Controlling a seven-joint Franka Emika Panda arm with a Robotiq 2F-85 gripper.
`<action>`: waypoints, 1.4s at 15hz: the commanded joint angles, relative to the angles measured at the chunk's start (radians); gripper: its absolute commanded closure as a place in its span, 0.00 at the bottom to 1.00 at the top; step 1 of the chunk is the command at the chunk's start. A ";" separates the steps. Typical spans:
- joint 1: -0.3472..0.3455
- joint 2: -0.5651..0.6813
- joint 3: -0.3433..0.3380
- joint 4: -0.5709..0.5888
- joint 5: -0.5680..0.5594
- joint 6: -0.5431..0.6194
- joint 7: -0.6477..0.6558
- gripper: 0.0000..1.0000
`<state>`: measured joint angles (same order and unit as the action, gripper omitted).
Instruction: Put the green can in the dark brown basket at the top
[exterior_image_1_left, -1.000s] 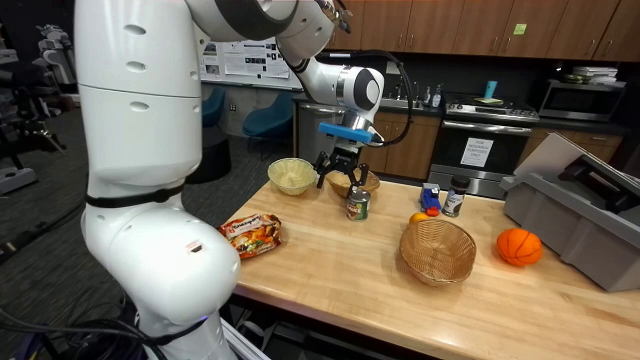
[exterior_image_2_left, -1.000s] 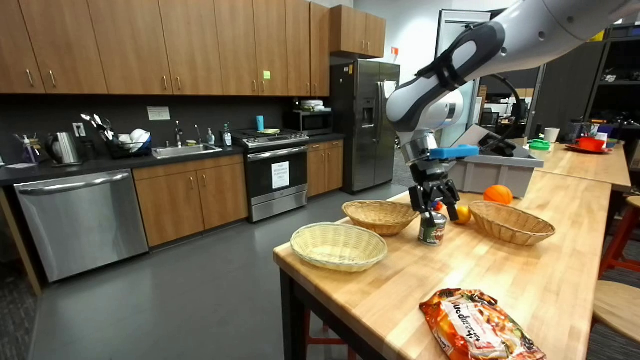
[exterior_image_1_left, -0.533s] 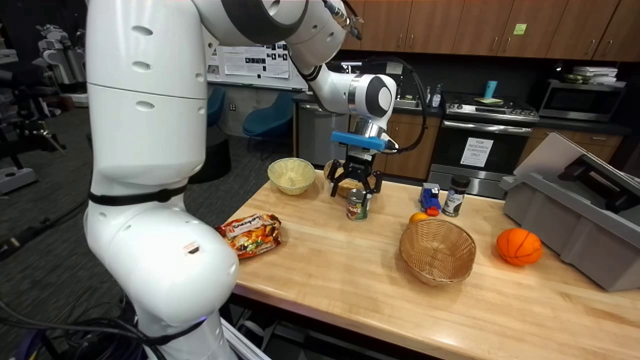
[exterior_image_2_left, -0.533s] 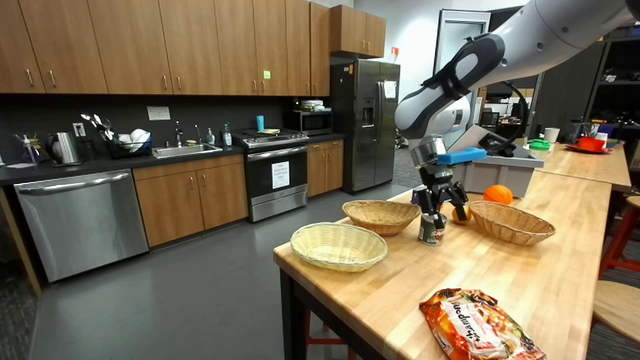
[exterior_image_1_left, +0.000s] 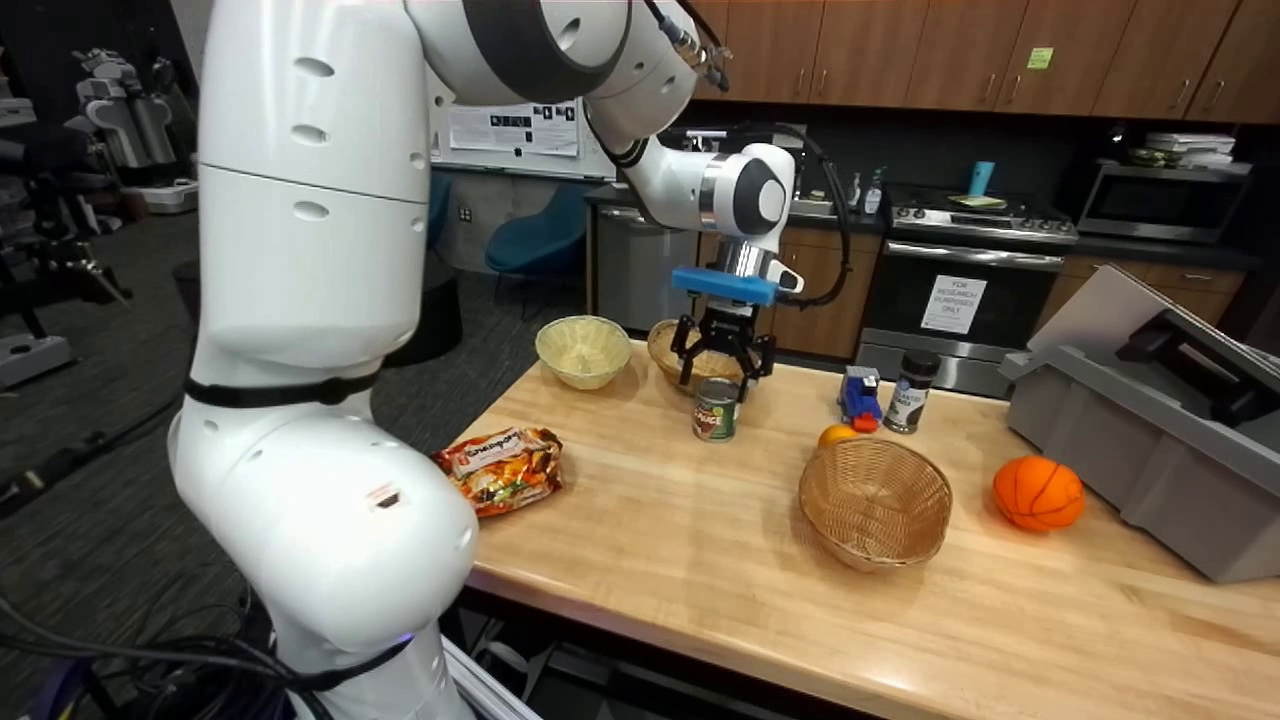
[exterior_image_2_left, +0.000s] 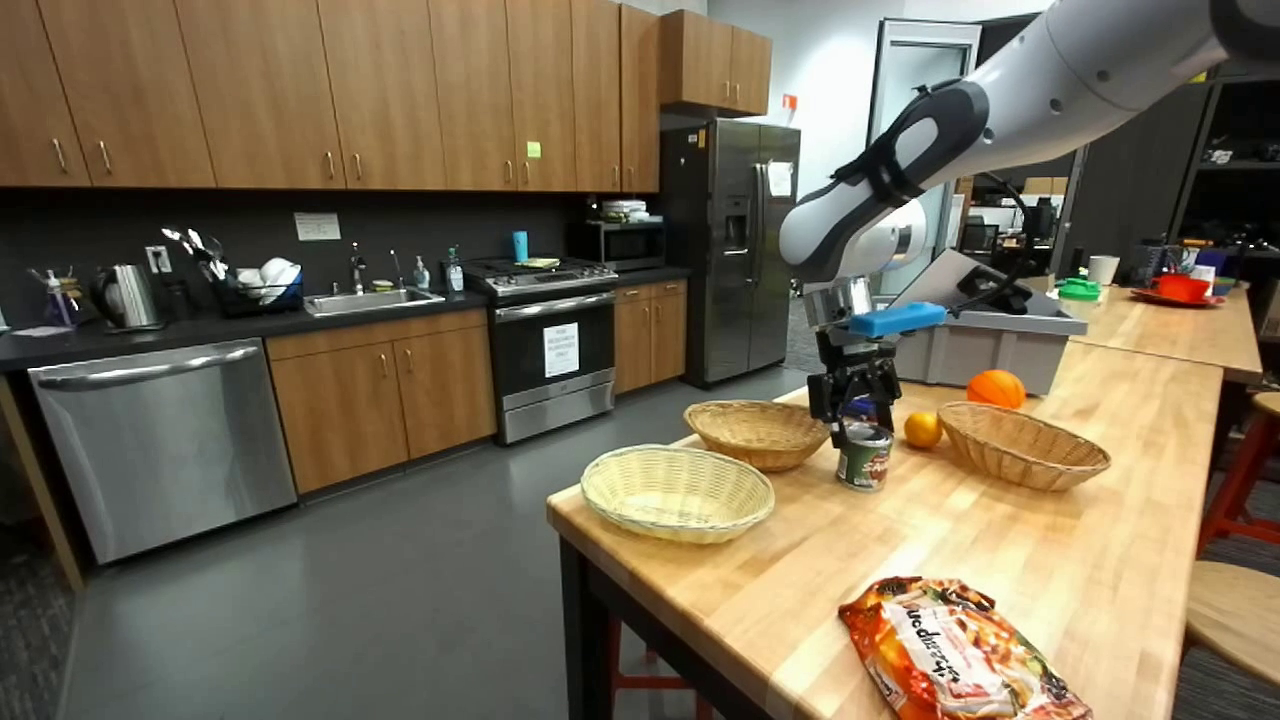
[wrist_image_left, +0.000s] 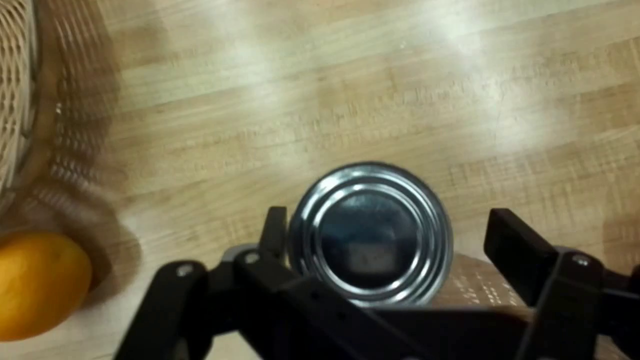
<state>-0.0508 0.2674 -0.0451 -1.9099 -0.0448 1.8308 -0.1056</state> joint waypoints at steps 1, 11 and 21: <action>0.005 0.045 0.014 0.040 0.020 0.045 0.017 0.00; 0.004 0.051 0.020 0.025 0.009 0.043 0.003 0.00; 0.004 0.053 0.019 0.026 0.010 0.042 0.002 0.25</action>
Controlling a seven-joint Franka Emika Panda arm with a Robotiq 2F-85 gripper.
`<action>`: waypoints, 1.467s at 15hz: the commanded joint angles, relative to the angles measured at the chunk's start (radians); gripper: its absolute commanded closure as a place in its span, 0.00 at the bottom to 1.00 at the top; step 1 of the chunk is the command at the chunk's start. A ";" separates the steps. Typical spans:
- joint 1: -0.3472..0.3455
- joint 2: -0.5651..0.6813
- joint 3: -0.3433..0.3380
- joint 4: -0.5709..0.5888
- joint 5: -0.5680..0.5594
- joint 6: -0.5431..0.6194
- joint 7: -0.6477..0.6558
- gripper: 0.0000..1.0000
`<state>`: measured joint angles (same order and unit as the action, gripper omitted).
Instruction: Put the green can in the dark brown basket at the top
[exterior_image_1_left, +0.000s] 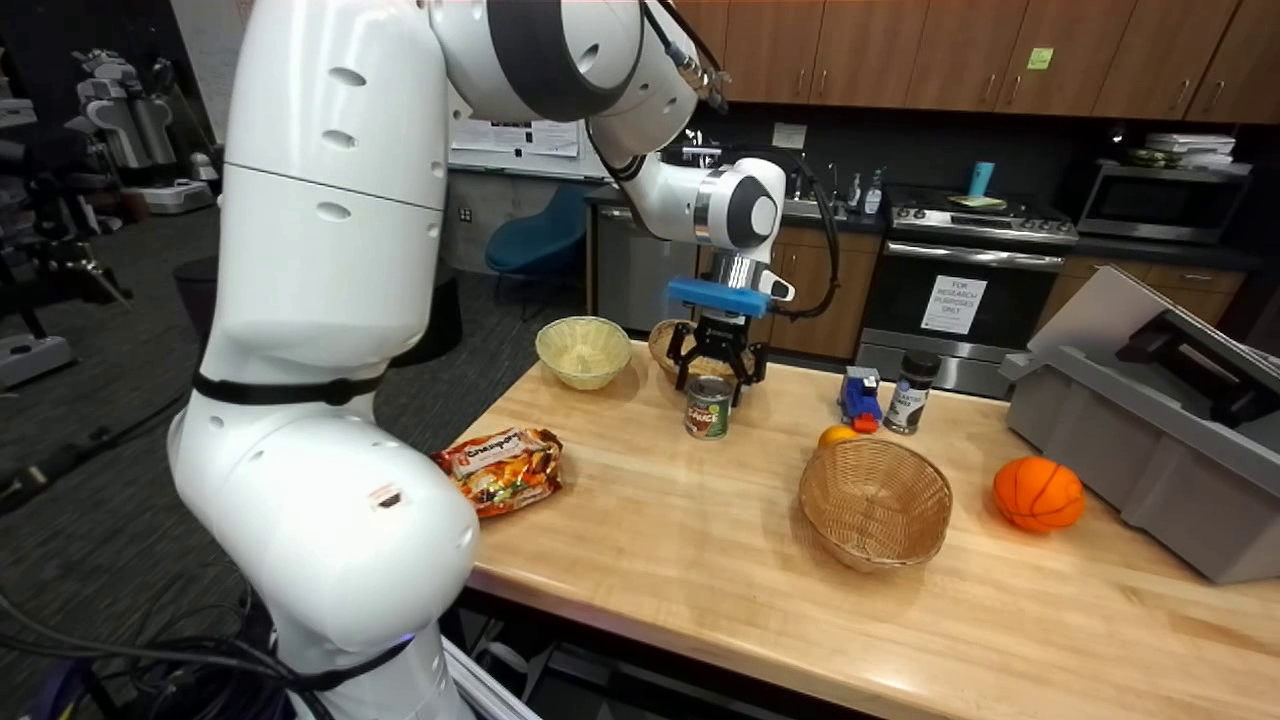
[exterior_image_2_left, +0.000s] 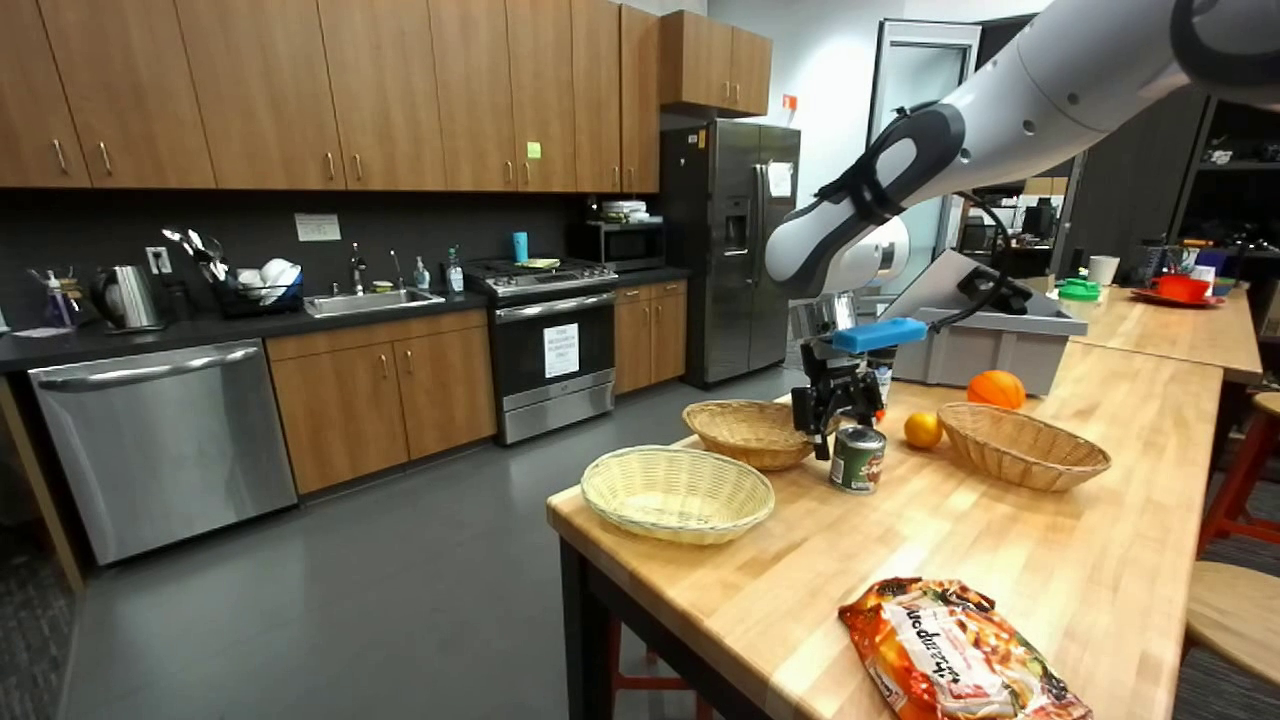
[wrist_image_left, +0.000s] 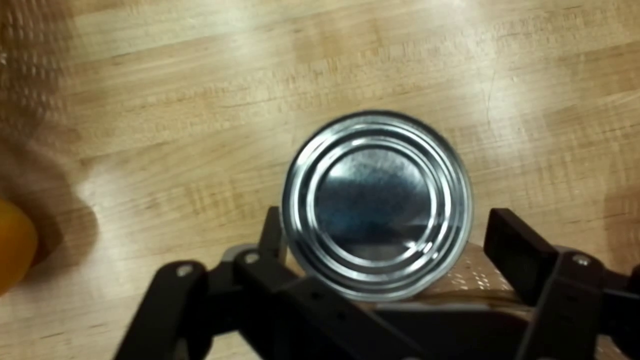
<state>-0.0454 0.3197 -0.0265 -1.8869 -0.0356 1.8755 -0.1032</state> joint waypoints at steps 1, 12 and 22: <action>-0.001 0.001 0.001 0.003 0.000 -0.002 0.000 0.26; 0.002 -0.006 -0.001 0.008 -0.010 -0.024 0.009 0.54; -0.016 -0.059 -0.011 0.005 -0.005 -0.062 -0.018 0.54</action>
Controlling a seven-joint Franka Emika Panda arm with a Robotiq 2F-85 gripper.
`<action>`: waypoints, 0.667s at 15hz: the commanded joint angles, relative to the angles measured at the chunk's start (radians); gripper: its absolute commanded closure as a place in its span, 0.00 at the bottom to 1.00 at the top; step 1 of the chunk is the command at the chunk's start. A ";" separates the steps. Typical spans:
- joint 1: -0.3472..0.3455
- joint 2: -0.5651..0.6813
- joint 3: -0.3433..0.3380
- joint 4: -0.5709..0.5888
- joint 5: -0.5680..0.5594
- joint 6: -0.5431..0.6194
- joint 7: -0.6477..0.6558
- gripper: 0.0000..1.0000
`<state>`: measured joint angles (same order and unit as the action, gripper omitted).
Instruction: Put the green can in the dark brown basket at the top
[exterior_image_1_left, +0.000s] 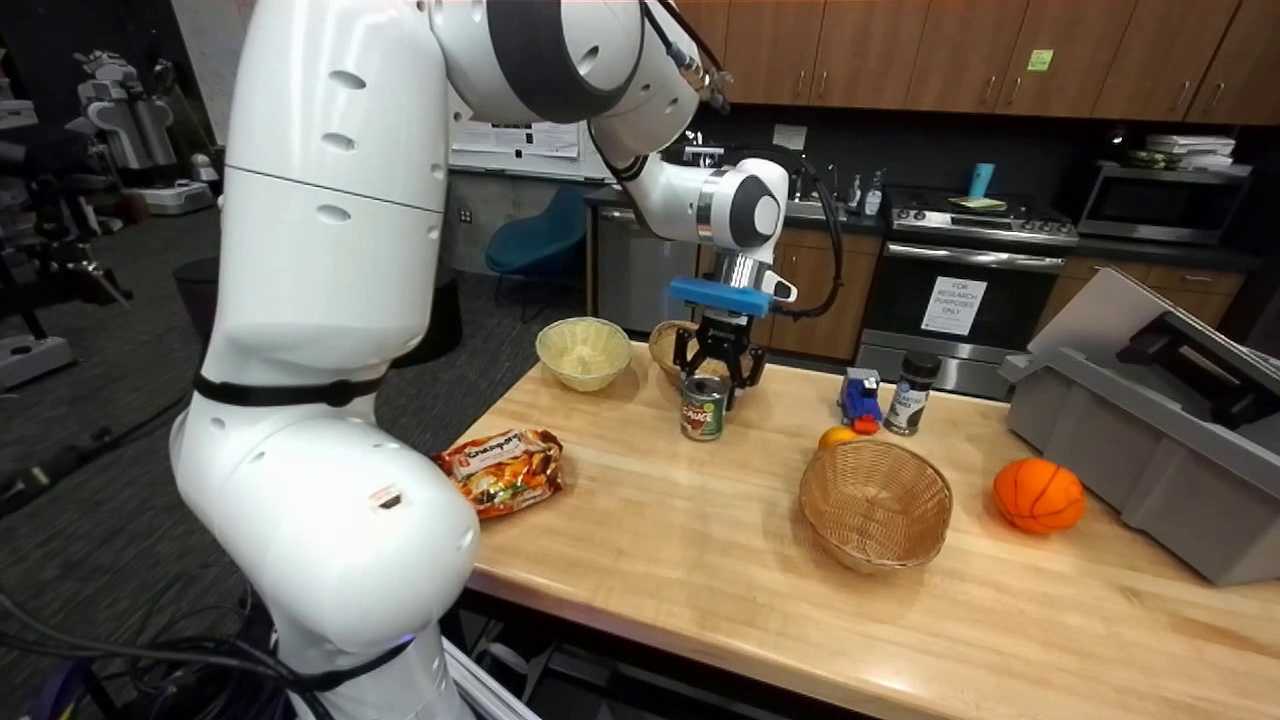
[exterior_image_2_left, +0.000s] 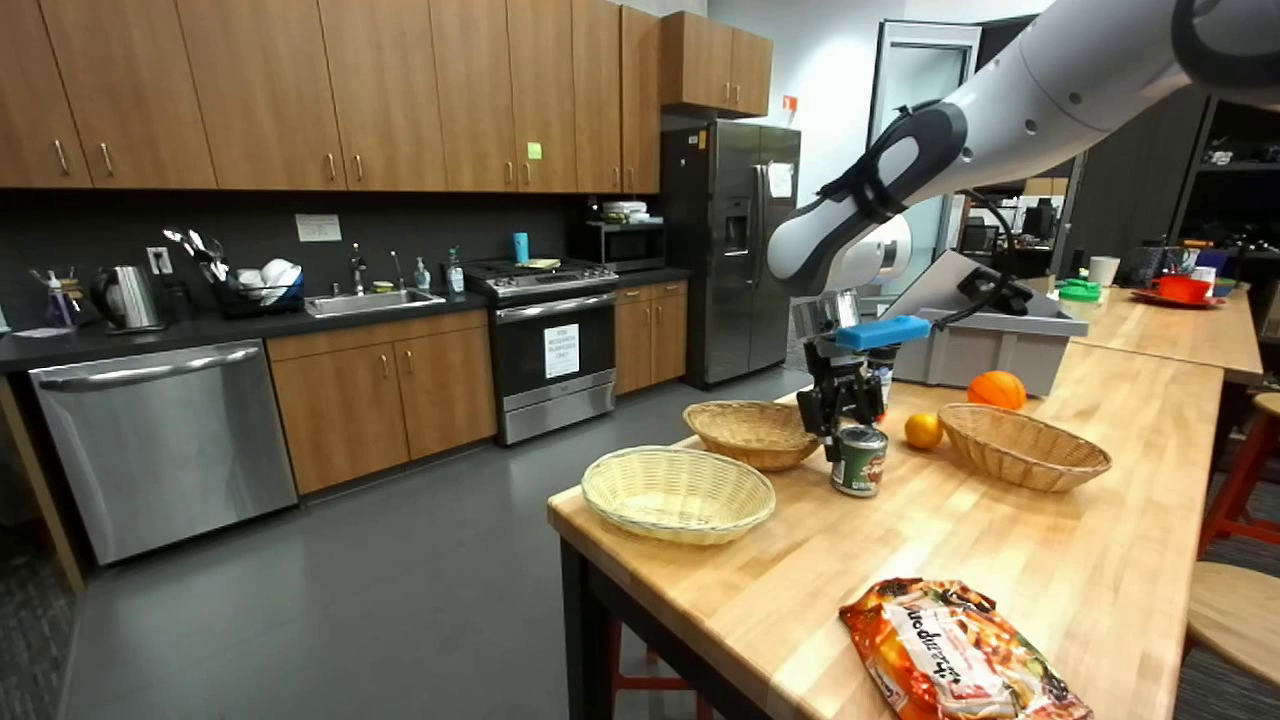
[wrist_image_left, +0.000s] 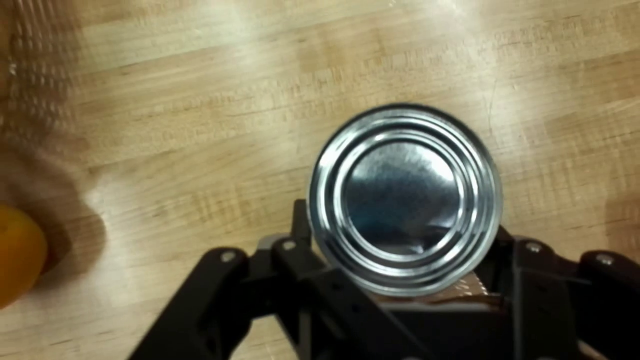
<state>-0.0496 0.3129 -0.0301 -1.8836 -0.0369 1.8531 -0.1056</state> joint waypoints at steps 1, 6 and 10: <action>-0.013 -0.059 -0.011 0.002 -0.008 -0.032 -0.008 0.54; -0.013 -0.084 -0.019 0.039 -0.050 -0.122 -0.031 0.54; -0.009 -0.092 -0.020 0.056 -0.123 -0.162 -0.046 0.54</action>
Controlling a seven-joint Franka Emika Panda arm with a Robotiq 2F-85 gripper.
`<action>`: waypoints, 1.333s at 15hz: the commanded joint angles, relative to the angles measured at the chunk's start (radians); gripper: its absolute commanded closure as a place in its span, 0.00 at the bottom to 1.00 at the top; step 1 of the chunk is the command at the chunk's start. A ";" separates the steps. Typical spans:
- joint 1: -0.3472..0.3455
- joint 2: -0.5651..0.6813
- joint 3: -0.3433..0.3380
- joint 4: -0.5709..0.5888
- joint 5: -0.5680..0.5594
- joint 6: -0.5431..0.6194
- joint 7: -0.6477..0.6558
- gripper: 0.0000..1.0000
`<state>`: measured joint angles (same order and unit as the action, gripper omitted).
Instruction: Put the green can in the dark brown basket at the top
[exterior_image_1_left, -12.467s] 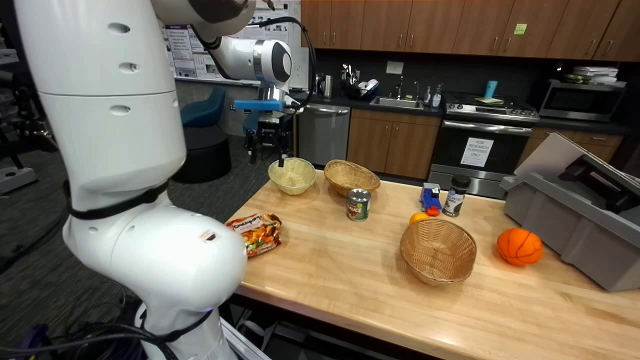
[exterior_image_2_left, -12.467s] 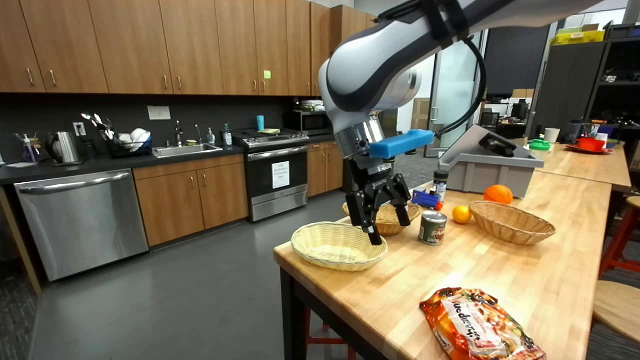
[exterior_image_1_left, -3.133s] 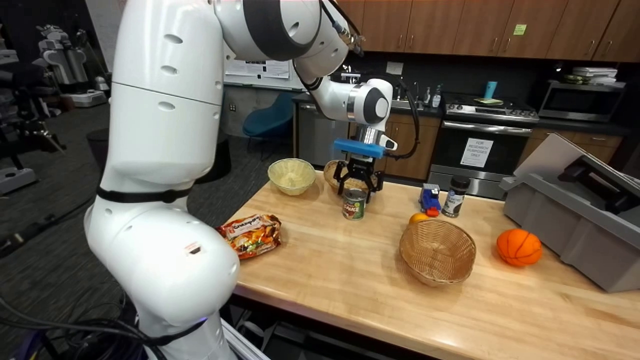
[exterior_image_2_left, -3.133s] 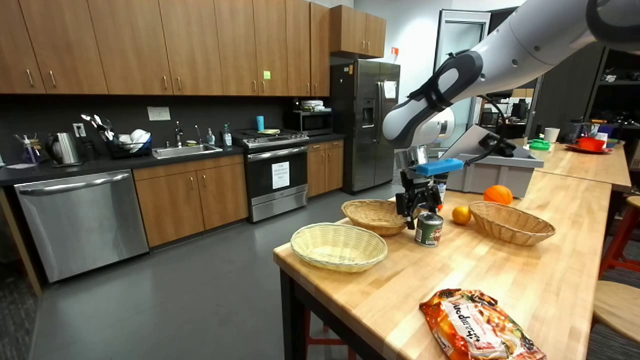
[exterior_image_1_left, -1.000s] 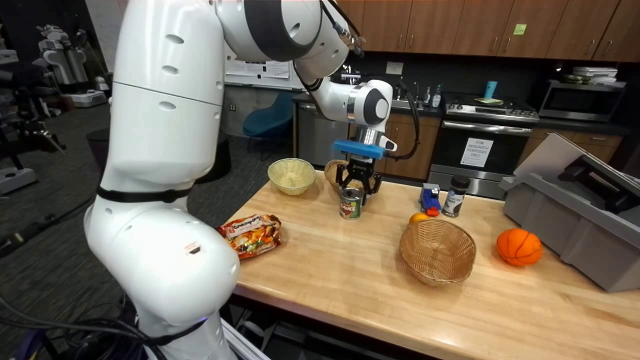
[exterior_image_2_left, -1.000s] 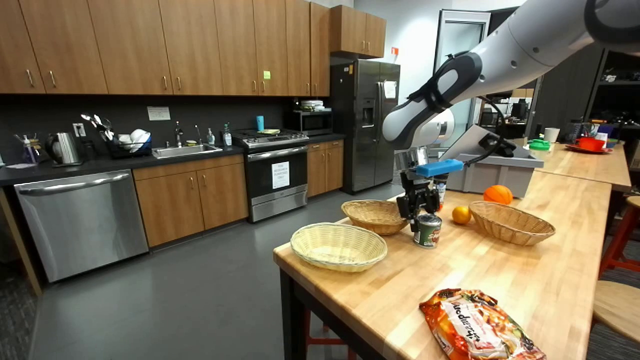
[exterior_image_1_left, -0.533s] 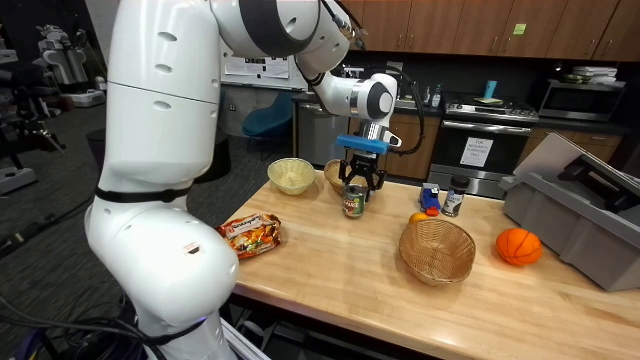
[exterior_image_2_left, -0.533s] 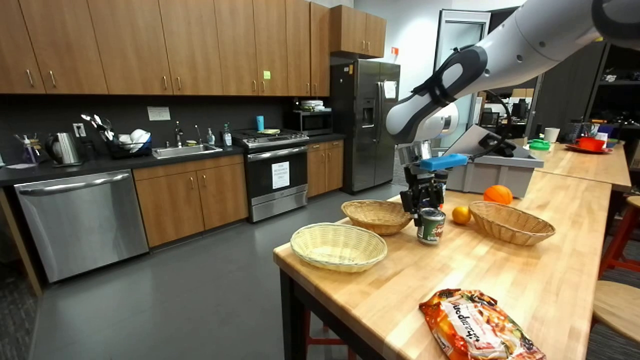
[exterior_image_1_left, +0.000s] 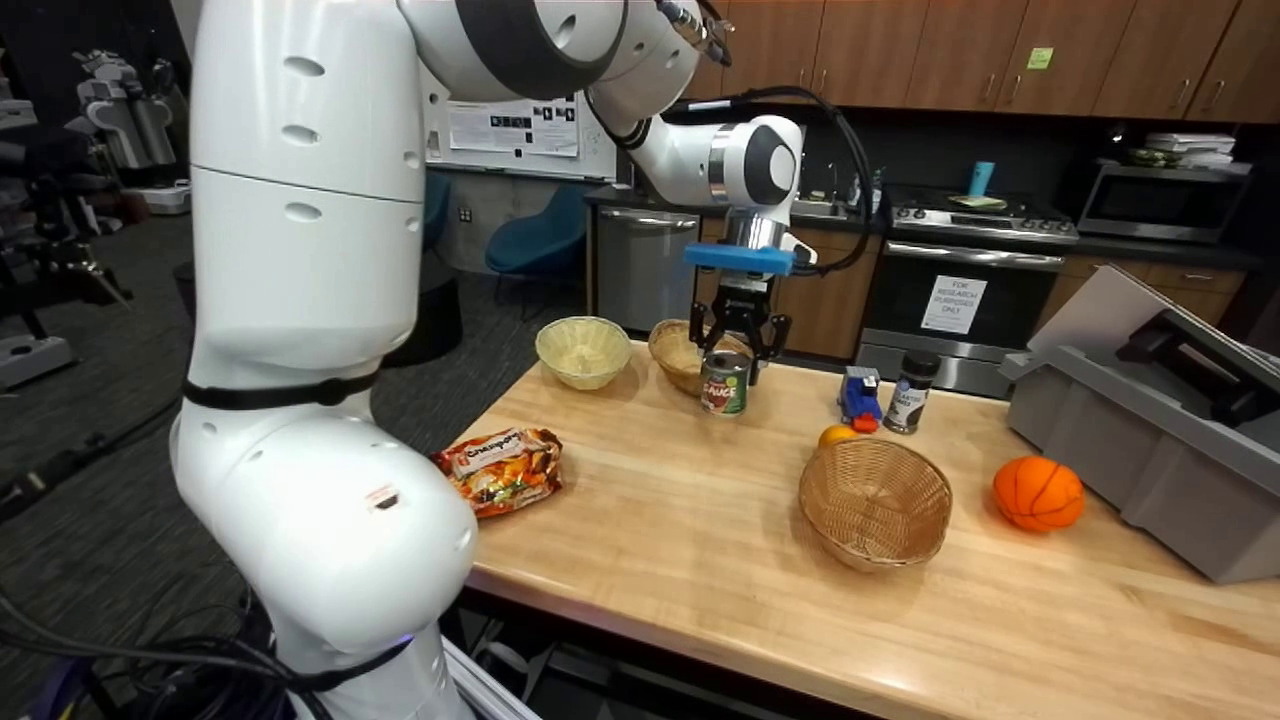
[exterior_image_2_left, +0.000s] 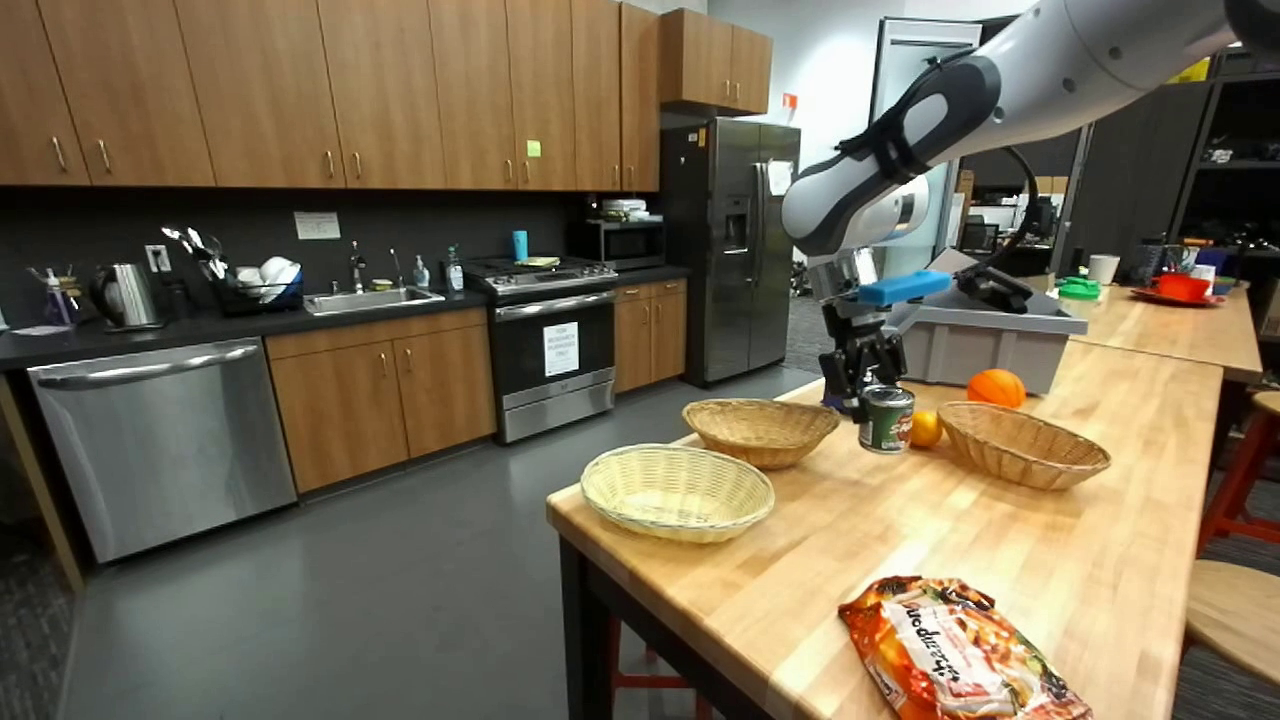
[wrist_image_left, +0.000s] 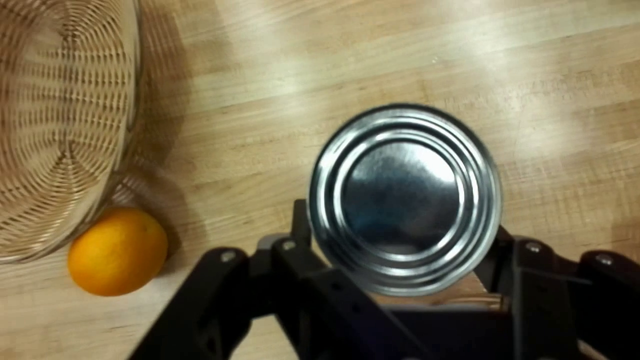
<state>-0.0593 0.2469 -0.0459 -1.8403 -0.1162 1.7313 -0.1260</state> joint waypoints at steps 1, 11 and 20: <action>0.006 -0.012 0.000 0.018 -0.042 -0.016 0.002 0.54; 0.060 0.055 0.032 0.312 -0.132 -0.014 -0.020 0.54; 0.079 0.140 0.078 0.371 -0.059 0.015 -0.052 0.54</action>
<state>0.0192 0.3499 0.0234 -1.5133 -0.1997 1.7498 -0.1470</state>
